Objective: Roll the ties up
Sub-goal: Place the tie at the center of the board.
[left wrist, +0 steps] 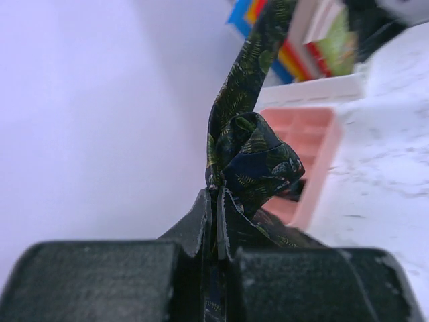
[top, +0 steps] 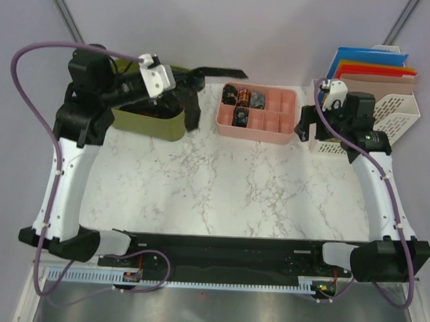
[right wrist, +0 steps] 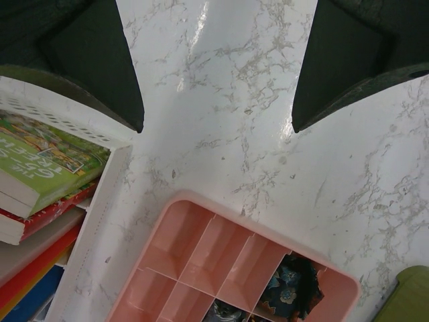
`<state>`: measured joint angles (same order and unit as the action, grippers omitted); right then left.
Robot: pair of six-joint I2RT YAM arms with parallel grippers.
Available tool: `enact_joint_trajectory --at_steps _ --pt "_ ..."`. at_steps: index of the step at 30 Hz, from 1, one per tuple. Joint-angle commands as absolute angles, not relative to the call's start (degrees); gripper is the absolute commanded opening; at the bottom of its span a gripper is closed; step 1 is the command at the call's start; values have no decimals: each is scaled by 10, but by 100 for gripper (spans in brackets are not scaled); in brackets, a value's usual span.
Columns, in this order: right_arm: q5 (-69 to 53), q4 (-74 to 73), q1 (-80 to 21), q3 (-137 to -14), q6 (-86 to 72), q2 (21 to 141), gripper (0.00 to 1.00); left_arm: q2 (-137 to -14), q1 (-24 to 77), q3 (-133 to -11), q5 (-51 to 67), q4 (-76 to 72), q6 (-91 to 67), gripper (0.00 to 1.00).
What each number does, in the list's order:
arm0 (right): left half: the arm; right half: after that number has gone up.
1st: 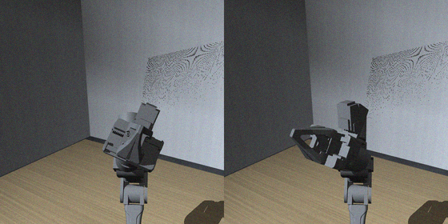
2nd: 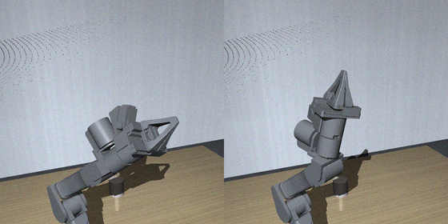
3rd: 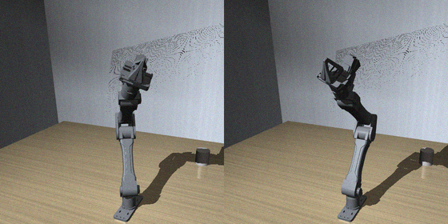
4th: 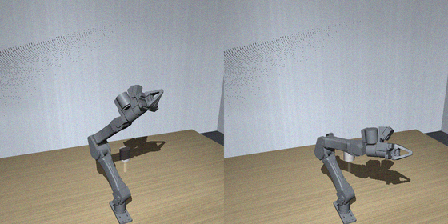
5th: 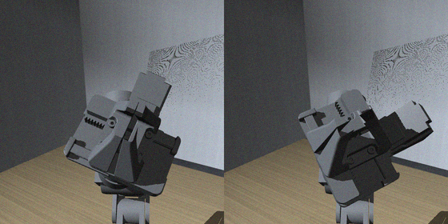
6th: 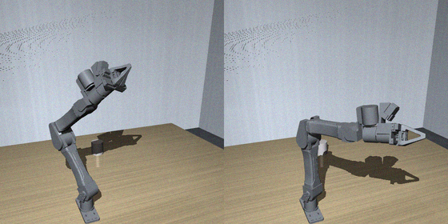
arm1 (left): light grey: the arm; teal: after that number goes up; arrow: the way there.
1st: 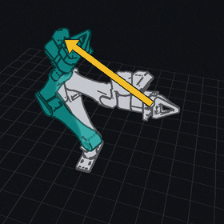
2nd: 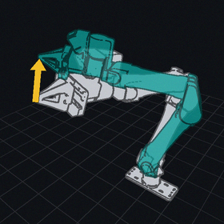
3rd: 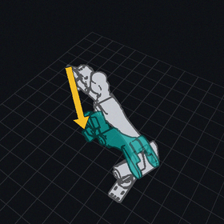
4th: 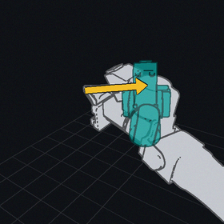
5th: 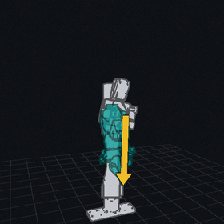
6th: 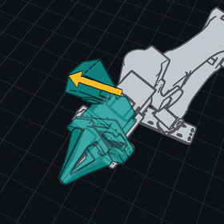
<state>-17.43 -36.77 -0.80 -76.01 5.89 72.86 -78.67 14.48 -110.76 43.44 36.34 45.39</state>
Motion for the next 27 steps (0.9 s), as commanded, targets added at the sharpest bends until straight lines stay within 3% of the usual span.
enact_joint_trajectory --at_steps 1,7,10,14,22,27 --pt "-215 -425 20 -776 81 708 98 -747 234 -1031 401 403 381 2" --pt "-236 -489 27 -769 123 706 98 -741 319 -824 394 421 314 2" --pt "-239 -505 26 -760 138 701 98 -755 340 -776 362 406 255 2" --pt "-244 -512 27 -751 149 704 98 -744 341 -732 309 403 236 2" --pt "-332 -493 19 -687 173 709 98 -794 340 -655 213 461 367 3" --pt "-352 -382 -67 -593 149 666 98 -852 330 -657 224 461 374 8"
